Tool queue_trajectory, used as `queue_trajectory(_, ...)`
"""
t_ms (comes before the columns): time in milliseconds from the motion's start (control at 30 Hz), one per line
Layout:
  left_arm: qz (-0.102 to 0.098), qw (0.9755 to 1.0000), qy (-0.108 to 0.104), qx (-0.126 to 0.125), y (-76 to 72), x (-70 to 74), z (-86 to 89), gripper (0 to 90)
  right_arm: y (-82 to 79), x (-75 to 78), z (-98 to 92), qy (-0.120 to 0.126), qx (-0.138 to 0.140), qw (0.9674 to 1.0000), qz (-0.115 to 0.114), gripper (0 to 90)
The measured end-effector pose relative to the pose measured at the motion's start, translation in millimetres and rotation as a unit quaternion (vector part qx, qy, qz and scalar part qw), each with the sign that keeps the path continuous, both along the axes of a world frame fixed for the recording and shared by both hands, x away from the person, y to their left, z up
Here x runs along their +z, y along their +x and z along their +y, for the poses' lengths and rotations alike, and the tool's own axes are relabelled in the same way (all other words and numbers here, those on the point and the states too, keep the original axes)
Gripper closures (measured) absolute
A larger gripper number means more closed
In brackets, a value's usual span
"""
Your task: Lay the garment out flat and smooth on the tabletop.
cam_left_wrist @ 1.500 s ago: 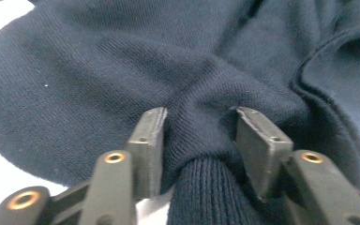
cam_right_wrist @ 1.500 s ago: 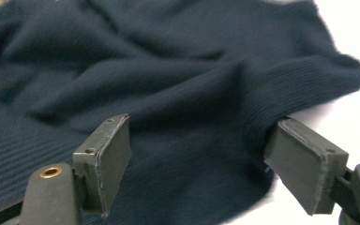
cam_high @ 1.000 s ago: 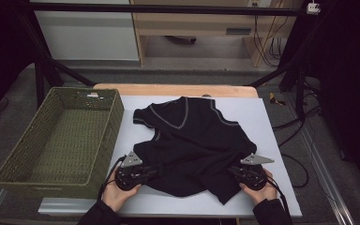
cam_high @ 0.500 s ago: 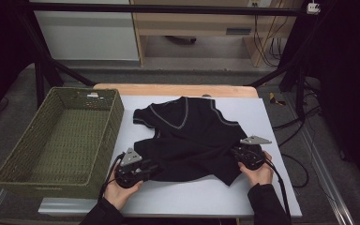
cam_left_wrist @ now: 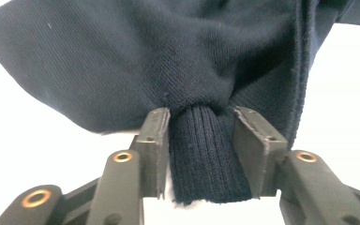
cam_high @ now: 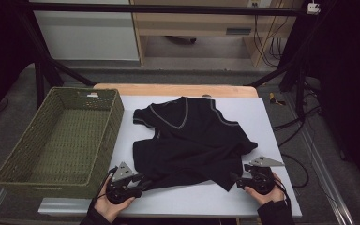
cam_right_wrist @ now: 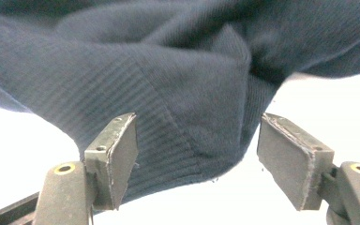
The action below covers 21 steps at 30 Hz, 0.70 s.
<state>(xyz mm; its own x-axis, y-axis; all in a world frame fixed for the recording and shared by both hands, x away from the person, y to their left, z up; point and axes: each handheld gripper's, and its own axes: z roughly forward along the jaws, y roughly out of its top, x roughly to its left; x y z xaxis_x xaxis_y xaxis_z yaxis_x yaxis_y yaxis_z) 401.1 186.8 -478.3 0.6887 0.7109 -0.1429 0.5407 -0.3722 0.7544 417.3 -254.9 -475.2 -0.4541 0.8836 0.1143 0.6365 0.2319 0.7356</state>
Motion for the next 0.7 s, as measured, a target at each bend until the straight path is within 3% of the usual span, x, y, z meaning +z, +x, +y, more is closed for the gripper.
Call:
queue_trajectory(100, 0.007, 1.0, 0.007, -0.004, 1.6, -4.4, -1.1, 62.7, 1.3, -5.8, 2.5, -0.009, 0.006, 0.9999, 0.011, 35.4)
queue_trajectory(133, 0.009, 0.9999, 0.006, -0.007, 2.2, -4.1, -1.1, 65.8, 1.0, -6.5, 3.1, -0.013, 0.008, 0.9999, 0.005, 38.0)
queue_trajectory(233, 0.018, 0.9998, 0.005, -0.008, 2.8, -3.3, -1.3, 74.0, -0.2, -5.9, 3.9, -0.014, 0.013, 0.9998, 0.003, 54.9)
queue_trajectory(300, 0.024, 0.9997, 0.002, -0.007, 2.3, -2.1, -0.8, 78.1, -1.2, -4.3, 4.6, -0.01, 0.021, 0.9997, 0.012, 72.5)
queue_trajectory(367, 0.024, 0.9997, -0.002, -0.005, 0.7, 0.2, 1.0, 79.1, -2.0, -2.6, 6.1, -0.005, 0.025, 0.9996, 0.016, 81.2)
queue_trajectory(533, 0.017, 0.9998, -0.01, -0.002, -5.7, 12.1, 8.3, 79.6, -9.4, 13.7, -1.6, 0.013, 0.031, 0.9992, 0.022, 83.2)
queue_trajectory(700, -0.005, 0.9994, -0.034, -0.007, -35.6, 35.9, 22.0, 79.9, -38.8, 46.7, -26.8, 0.035, 0.038, 0.9987, 0.004, 82.5)
